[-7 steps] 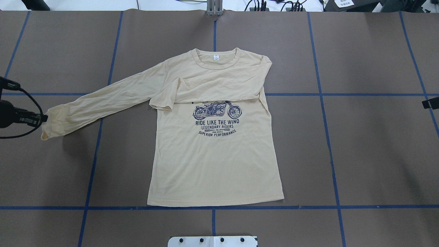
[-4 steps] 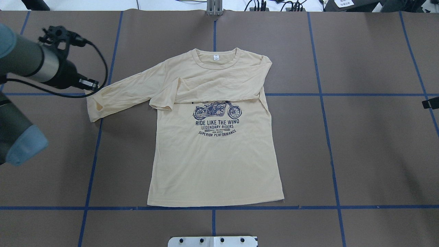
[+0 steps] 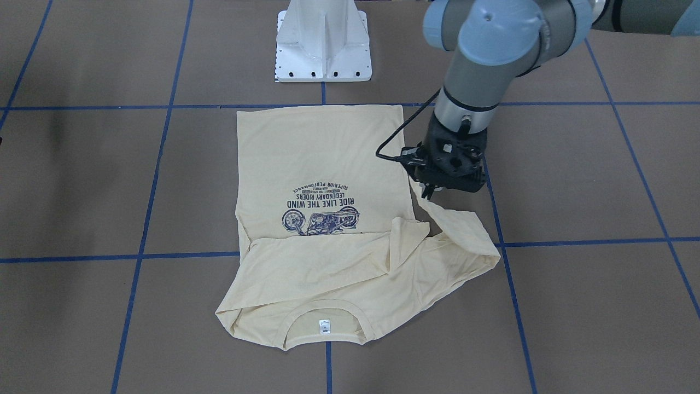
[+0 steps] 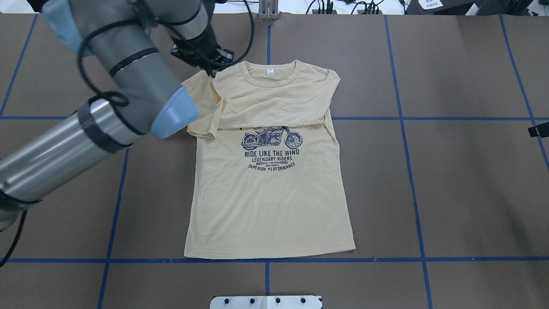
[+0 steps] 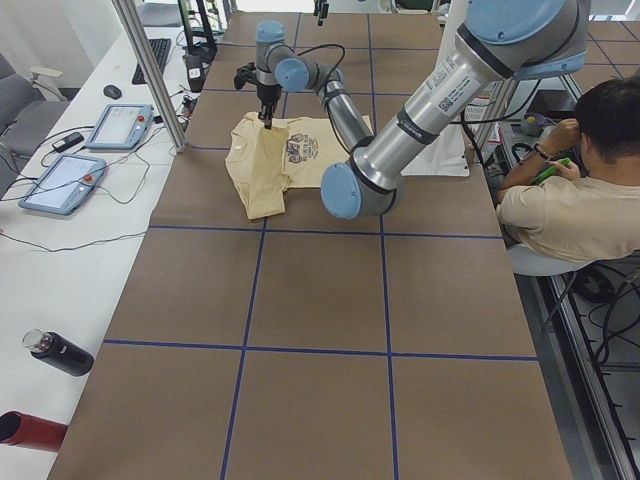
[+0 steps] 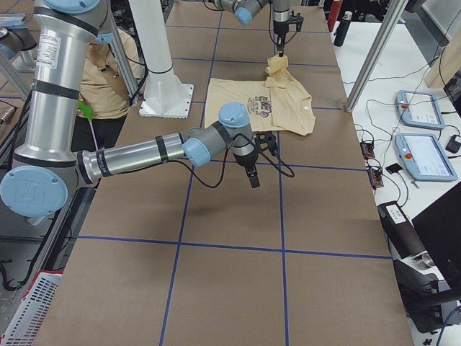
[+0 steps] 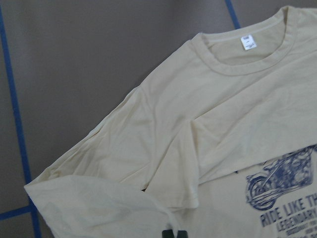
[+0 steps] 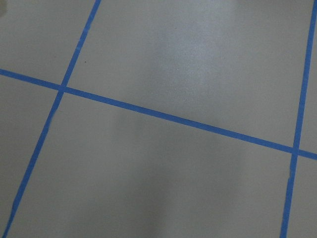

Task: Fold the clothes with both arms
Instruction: 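Fold the grasped sleeve across the shirt body and release it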

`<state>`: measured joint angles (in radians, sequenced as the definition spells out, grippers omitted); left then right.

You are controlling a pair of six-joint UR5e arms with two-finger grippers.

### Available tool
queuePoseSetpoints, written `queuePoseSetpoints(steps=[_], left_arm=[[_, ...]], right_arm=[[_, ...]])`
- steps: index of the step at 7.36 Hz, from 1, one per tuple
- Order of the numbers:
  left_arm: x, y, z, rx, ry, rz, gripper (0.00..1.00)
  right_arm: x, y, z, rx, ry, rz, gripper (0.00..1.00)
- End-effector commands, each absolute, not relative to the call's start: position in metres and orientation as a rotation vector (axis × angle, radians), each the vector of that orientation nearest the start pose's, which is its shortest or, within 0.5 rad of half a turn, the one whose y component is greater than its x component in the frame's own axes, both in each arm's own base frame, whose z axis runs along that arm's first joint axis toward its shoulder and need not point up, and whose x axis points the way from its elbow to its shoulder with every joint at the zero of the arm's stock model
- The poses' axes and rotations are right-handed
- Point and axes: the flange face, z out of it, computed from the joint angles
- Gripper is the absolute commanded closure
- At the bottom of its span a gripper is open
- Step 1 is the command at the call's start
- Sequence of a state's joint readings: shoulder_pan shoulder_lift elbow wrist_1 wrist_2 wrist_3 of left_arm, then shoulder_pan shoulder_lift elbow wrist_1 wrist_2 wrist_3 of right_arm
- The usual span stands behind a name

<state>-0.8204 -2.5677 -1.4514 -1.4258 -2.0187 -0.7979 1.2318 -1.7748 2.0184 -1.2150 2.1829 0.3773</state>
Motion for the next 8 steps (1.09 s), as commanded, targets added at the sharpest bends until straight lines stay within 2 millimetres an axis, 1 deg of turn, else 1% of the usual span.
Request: queuePoseSetpoints(steps=[1, 2, 3, 4, 5, 6, 7, 8], left_arm=[[0.522, -0.633, 0.005, 0.117, 0.783, 0.059, 1.00], [0.555, -0.629, -0.005, 0.082, 0.797, 0.015, 1.00], [0.596, -0.624, -0.006, 0.044, 0.817, -0.051, 1.00], [0.624, -0.611, -0.009, 0.019, 0.847, -0.124, 1.00], [0.647, -0.597, -0.009, 0.015, 0.866, -0.221, 0.45], [0.660, -0.593, -0.006, 0.010, 0.861, -0.260, 0.01], [0.659, -0.594, -0.007, 0.041, 0.854, -0.263, 0.00], [0.656, -0.592, -0.016, 0.075, 0.866, -0.206, 0.00]], right_arm=[[-0.069, -0.425, 0.498, 0.330, -0.757, -0.145, 0.00], [-0.069, -0.426, 0.501, 0.325, -0.755, -0.145, 0.00], [-0.070, -0.426, 0.503, 0.323, -0.754, -0.146, 0.00], [-0.070, -0.427, 0.502, 0.323, -0.755, -0.145, 0.00], [-0.070, -0.427, 0.503, 0.321, -0.755, -0.143, 0.00], [-0.070, -0.428, 0.503, 0.321, -0.755, -0.143, 0.00], [-0.070, -0.429, 0.503, 0.323, -0.755, -0.143, 0.00], [-0.071, -0.429, 0.501, 0.326, -0.758, -0.144, 0.00]])
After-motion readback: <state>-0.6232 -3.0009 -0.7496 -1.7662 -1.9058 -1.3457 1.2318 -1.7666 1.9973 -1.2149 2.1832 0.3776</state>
